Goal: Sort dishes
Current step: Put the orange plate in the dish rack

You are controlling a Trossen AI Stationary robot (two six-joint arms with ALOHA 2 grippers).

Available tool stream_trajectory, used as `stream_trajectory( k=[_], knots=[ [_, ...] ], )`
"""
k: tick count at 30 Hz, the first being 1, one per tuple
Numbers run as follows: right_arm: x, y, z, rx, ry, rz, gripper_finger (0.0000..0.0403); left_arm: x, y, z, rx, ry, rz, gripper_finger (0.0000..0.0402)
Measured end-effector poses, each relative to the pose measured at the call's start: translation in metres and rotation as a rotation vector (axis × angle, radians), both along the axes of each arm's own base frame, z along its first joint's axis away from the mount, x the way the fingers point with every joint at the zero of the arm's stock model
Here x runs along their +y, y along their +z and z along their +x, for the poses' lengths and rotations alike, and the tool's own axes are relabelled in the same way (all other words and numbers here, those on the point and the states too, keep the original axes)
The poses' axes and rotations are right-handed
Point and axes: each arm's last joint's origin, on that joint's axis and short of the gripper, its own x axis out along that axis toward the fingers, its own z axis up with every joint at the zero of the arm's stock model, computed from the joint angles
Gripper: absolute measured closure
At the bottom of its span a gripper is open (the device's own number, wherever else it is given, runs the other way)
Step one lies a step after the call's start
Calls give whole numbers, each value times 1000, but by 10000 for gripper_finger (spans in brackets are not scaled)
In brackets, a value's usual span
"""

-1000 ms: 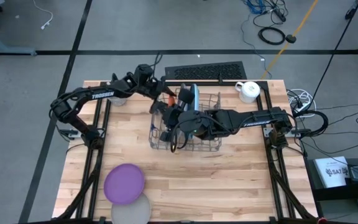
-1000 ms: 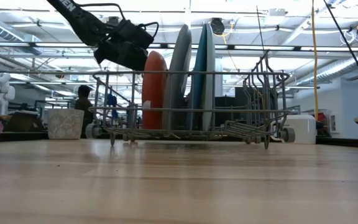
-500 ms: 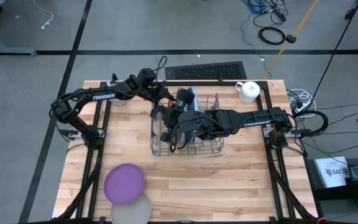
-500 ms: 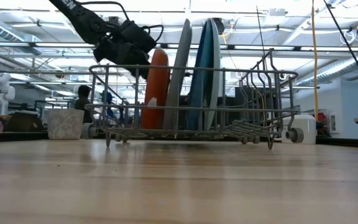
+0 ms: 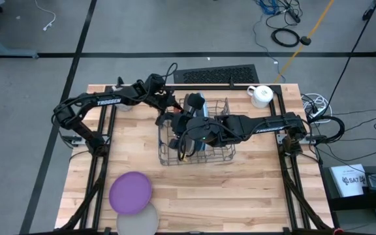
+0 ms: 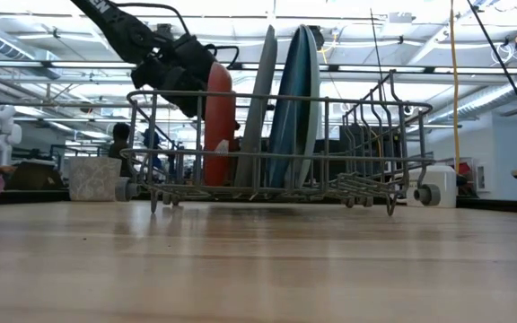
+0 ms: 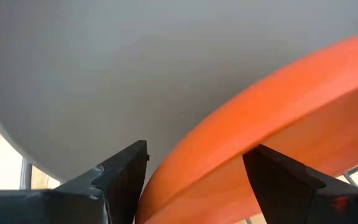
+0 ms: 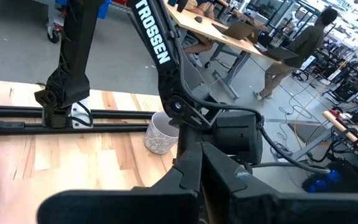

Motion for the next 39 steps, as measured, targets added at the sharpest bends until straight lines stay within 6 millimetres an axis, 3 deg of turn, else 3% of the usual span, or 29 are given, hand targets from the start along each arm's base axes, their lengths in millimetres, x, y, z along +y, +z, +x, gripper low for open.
stream_trajectory(
  k=[14,31,39],
  knots=[
    [0,-1,0,18,3,-11,403,-7,24,-10,-30,27,136,136],
    [-1,2,-3,21,8,-25,403,-33,58,-34,47,158,273,136],
    [2,15,-19,33,23,-33,403,-53,84,-50,80,465,363,136]
  ],
)
